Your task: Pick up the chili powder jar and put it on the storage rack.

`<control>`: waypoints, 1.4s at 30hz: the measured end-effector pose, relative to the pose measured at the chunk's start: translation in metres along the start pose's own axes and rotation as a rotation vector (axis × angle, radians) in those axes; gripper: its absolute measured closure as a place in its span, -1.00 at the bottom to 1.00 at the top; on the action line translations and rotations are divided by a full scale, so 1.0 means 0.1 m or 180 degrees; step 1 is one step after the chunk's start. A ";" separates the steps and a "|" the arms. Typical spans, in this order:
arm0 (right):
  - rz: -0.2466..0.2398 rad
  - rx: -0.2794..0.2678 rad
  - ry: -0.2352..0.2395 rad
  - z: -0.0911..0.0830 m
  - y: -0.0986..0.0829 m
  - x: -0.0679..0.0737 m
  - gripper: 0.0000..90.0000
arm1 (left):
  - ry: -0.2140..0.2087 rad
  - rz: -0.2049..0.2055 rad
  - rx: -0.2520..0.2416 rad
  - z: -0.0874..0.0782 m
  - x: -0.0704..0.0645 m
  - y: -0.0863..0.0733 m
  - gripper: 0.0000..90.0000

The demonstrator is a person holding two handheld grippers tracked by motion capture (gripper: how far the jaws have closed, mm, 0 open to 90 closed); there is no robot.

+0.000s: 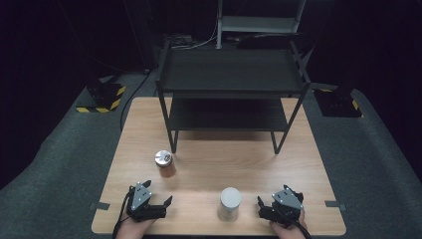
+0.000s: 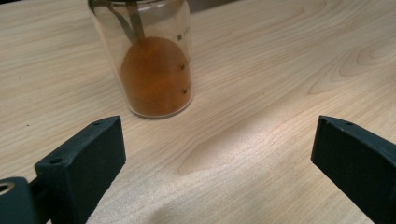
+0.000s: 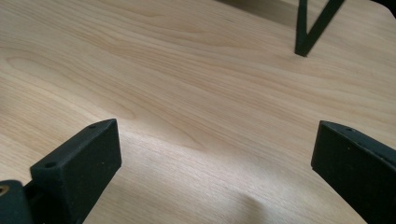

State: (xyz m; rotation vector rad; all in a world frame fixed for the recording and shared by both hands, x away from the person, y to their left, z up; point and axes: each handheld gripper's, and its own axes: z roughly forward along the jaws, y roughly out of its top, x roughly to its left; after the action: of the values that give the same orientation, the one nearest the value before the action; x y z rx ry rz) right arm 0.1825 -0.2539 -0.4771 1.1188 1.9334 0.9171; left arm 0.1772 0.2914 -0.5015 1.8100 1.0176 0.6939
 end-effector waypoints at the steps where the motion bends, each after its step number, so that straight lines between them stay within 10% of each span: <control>1: 0.0028 -0.0004 0.0002 -0.01 -0.01 -0.02 -0.98 | -0.0002 -0.0012 0.0005 0.00 0.00 0.00 -0.93; 13: 0.0264 -0.0047 0.0087 -0.04 -0.06 -0.14 -1.00 | -0.0033 -0.0075 -0.0039 -0.04 0.02 -0.04 -0.98; 34: 0.0190 -0.0010 0.0193 -0.04 -0.04 -0.18 -0.99 | -0.0046 -0.0113 -0.0083 -0.06 0.03 -0.07 -0.99; 42: 0.0196 -0.0031 0.0219 -0.04 -0.06 -0.19 -0.97 | -0.0106 -0.0361 -0.0257 -0.10 0.14 -0.17 -0.98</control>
State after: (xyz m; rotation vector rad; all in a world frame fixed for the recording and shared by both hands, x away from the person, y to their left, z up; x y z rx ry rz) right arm 0.1843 -0.2743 -0.4754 1.1604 1.9570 1.0094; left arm 0.1699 0.3118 -0.5125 1.6756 1.0469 0.6250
